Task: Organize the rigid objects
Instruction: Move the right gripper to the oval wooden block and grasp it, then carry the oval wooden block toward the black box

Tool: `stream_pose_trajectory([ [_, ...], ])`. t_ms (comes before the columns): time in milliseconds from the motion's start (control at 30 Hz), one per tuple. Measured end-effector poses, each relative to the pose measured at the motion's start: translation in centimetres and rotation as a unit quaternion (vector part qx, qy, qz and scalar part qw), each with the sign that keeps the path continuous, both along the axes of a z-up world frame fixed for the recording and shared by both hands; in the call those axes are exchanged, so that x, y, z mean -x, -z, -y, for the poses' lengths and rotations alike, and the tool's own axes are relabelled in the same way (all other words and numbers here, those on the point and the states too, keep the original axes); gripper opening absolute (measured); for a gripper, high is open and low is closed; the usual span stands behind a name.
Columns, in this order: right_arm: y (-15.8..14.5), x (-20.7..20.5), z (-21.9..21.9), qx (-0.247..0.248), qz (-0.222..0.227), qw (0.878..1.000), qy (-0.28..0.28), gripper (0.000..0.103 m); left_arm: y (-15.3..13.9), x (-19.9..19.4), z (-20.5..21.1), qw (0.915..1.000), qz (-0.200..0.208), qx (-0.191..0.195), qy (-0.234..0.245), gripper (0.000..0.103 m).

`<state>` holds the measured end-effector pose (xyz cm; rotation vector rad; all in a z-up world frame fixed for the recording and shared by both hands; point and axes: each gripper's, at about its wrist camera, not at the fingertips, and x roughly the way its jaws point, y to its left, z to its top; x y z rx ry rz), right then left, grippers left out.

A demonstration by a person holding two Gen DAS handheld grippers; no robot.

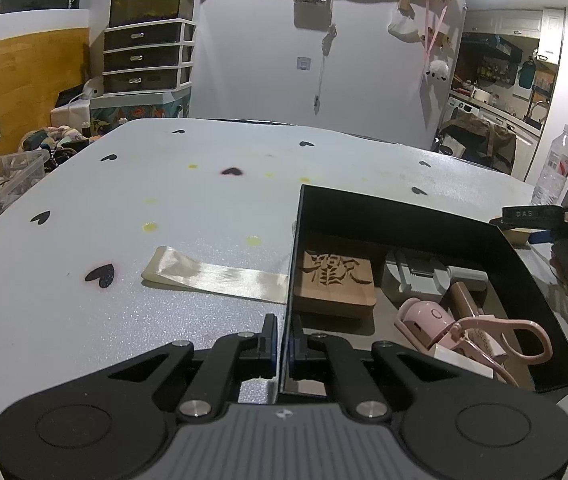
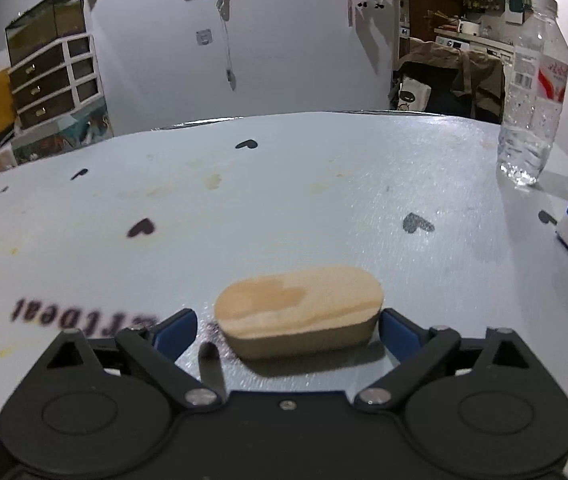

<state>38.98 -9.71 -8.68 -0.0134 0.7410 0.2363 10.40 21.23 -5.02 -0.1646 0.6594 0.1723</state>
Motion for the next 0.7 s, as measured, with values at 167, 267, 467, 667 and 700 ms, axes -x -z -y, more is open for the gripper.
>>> stream_pose_trajectory([
  [167, 0.4, -0.7, 0.1, 0.042, 0.009, 0.999, -0.02, 0.099, -0.1, 0.1, 0.0, 1.0, 0.0, 0.0, 0.001, 0.005],
  [267, 0.4, -1.0, 0.8, 0.035, 0.004, 0.999, -0.033, 0.098, -0.1, 0.1, 0.0, 1.0, 0.0, 0.0, 0.001, 0.005],
  [467, -0.2, -0.7, 1.7, 0.02, -0.001, 0.998, -0.062, 0.089, -0.4, 0.4, 0.0, 1.0, -0.001, -0.003, -0.001, 0.005],
  [667, -2.4, 2.3, 0.3, 0.002, 0.017, 0.993, -0.118, 0.089, -0.8, 0.5, 0.1, 1.0, -0.001, -0.006, -0.002, 0.005],
  [700, -3.1, 3.2, -0.2, -0.003, 0.022, 0.99, -0.136, 0.089, -0.8, 0.6, 0.2, 1.0, 0.0, -0.006, -0.002, 0.005],
])
